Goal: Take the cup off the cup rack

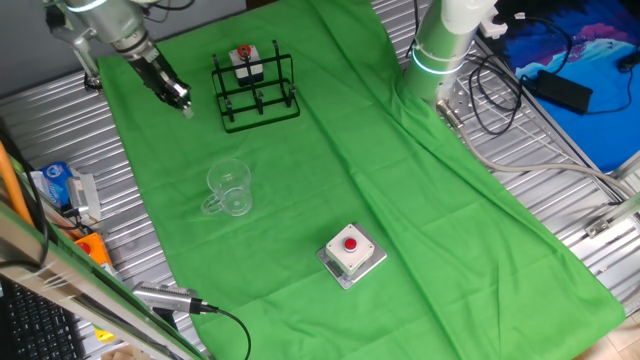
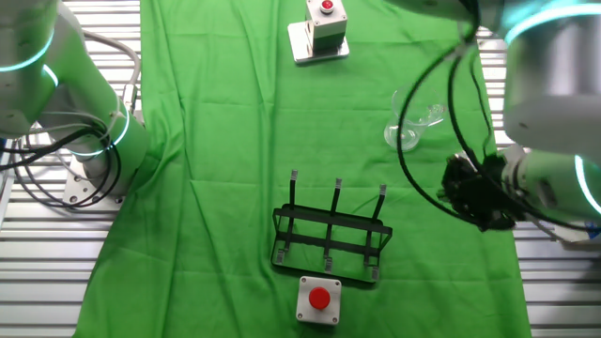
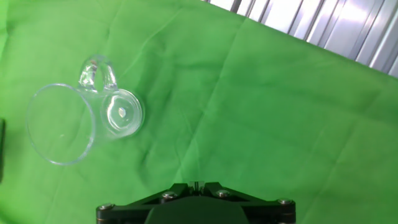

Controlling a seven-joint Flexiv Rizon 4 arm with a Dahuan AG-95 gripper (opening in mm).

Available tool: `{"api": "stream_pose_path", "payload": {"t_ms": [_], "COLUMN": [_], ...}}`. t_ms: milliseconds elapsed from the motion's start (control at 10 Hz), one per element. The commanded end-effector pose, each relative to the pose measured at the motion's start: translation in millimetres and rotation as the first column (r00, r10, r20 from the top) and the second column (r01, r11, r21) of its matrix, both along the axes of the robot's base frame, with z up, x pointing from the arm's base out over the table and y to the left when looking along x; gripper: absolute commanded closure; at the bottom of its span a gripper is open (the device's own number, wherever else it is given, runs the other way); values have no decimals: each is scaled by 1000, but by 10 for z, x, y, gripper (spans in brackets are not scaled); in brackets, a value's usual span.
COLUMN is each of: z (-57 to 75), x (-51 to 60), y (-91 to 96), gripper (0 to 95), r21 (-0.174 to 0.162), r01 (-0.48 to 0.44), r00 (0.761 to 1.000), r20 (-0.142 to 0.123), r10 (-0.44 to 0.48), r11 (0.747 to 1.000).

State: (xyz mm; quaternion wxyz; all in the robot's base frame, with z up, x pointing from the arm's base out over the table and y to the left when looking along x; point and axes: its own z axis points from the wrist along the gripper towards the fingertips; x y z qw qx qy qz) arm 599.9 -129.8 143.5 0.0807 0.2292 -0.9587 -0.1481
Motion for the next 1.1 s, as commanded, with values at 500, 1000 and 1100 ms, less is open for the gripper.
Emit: {"api": "stream_pose_path", "payload": {"t_ms": [500, 1000, 1100], "z": [-1, 4, 0], "x": [-18, -85, -87], "y": [11, 144, 152], "gripper": [950, 950, 950], "r21": [-106, -136, -136], "r01": [59, 91, 86], "r00": [989, 985, 985], "r20": [141, 161, 160], "r10": [-44, -69, -64], "r11": [993, 987, 987]}}
